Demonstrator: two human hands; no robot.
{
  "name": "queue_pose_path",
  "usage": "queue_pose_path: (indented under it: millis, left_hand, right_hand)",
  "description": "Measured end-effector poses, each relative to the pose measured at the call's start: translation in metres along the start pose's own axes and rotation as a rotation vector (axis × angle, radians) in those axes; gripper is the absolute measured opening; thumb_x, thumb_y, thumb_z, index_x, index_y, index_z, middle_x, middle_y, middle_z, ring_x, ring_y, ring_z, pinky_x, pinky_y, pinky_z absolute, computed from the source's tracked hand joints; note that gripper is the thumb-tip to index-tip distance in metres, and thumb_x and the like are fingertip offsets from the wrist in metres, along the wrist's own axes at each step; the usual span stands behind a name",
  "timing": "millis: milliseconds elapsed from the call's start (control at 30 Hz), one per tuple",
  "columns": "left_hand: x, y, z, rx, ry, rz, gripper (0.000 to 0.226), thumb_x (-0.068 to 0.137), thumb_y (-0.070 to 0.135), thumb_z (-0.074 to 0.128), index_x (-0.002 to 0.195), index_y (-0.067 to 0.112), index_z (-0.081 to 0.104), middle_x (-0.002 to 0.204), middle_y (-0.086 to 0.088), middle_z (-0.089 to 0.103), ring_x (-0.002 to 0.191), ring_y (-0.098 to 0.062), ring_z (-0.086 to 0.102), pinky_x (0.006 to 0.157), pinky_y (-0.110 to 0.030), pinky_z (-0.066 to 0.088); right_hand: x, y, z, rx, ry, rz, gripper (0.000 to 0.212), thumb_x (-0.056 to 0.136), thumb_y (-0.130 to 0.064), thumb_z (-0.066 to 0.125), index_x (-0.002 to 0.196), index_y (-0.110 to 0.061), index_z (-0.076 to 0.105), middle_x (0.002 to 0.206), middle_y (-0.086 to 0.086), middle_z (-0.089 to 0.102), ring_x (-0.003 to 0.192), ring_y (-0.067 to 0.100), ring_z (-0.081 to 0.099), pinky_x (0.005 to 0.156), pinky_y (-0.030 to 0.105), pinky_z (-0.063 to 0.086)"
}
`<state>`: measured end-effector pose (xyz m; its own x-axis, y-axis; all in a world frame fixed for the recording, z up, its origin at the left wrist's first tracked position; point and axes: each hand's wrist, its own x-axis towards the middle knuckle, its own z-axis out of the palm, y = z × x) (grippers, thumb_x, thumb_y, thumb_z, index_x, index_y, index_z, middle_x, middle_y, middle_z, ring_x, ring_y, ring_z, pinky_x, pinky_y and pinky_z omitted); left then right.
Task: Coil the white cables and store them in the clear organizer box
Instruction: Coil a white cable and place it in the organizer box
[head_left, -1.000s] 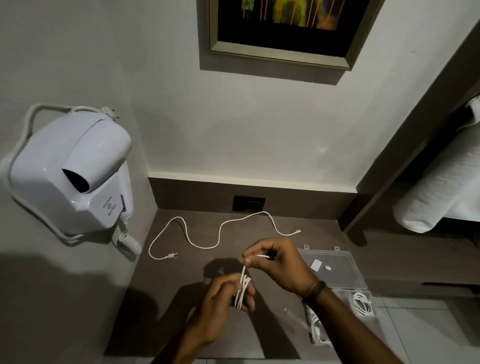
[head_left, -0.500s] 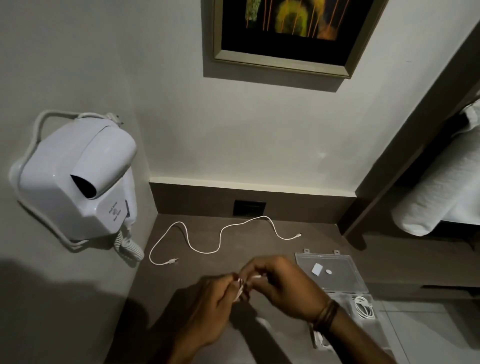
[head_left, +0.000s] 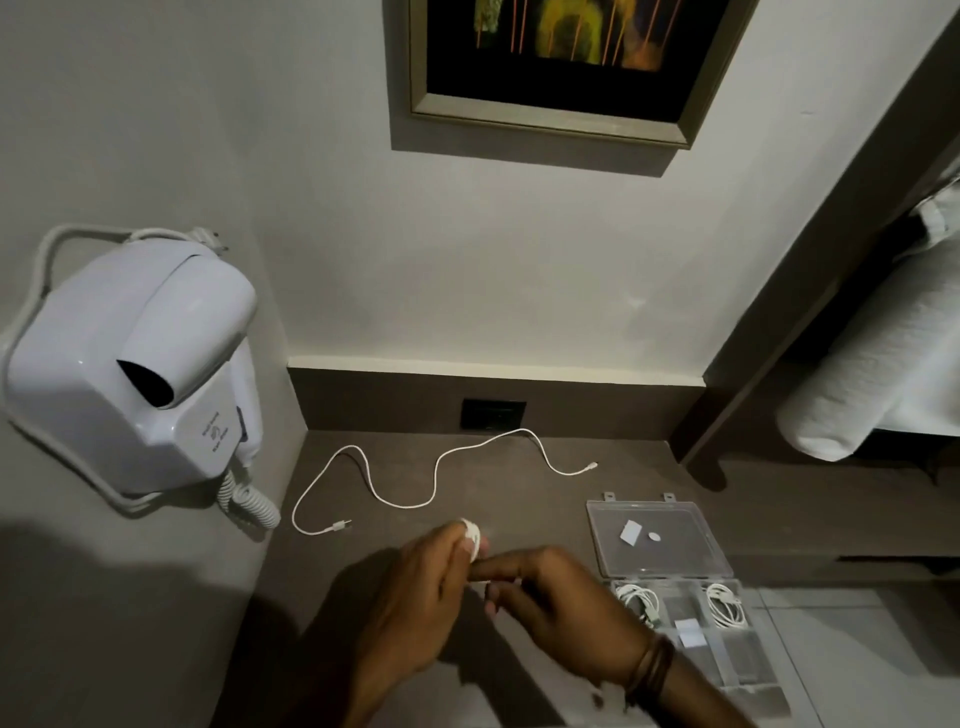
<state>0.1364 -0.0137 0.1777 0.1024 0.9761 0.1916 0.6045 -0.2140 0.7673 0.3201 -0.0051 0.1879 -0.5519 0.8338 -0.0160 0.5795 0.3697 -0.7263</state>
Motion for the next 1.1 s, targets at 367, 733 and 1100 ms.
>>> queue_pose_path:
  millis: [367, 733, 1100]
  left_hand:
    - [-0.005, 0.027, -0.018, -0.345, -0.264, -0.141, 0.033, 0.095, 0.016, 0.041, 0.074, 0.004, 0.064, 0.058, 0.0, 0.06, 0.054, -0.003, 0.058, 0.056, -0.011, 0.047]
    - [-0.001, 0.027, 0.014, -1.328, -0.103, -0.448, 0.025, 0.076, 0.025, 0.043, 0.052, 0.018, 0.045, 0.049, 0.0, 0.038, 0.047, -0.017, 0.039, 0.045, -0.024, 0.043]
    - [0.003, 0.023, 0.014, -1.443, 0.03, -0.498, 0.035, 0.084, 0.021, 0.033, 0.05, 0.018, 0.043, 0.048, 0.001, 0.034, 0.043, -0.013, 0.036, 0.041, -0.023, 0.036]
  right_hand:
    - [0.012, 0.018, -0.014, 0.558, 0.277, 0.064, 0.009, 0.08, 0.0, 0.085, 0.085, -0.008, 0.083, 0.079, -0.001, 0.081, 0.07, 0.008, 0.073, 0.07, 0.022, 0.058]
    - [0.013, -0.003, 0.037, 1.223, 0.437, 0.45, 0.021, 0.081, -0.025, 0.076, 0.09, -0.007, 0.077, 0.076, 0.023, 0.063, 0.052, 0.02, 0.051, 0.039, 0.02, 0.032]
    - [-0.004, -0.005, 0.045, 1.285, 0.258, 0.495, 0.022, 0.095, -0.004, 0.067, 0.115, -0.004, 0.077, 0.086, 0.005, 0.078, 0.075, 0.008, 0.073, 0.069, 0.022, 0.055]
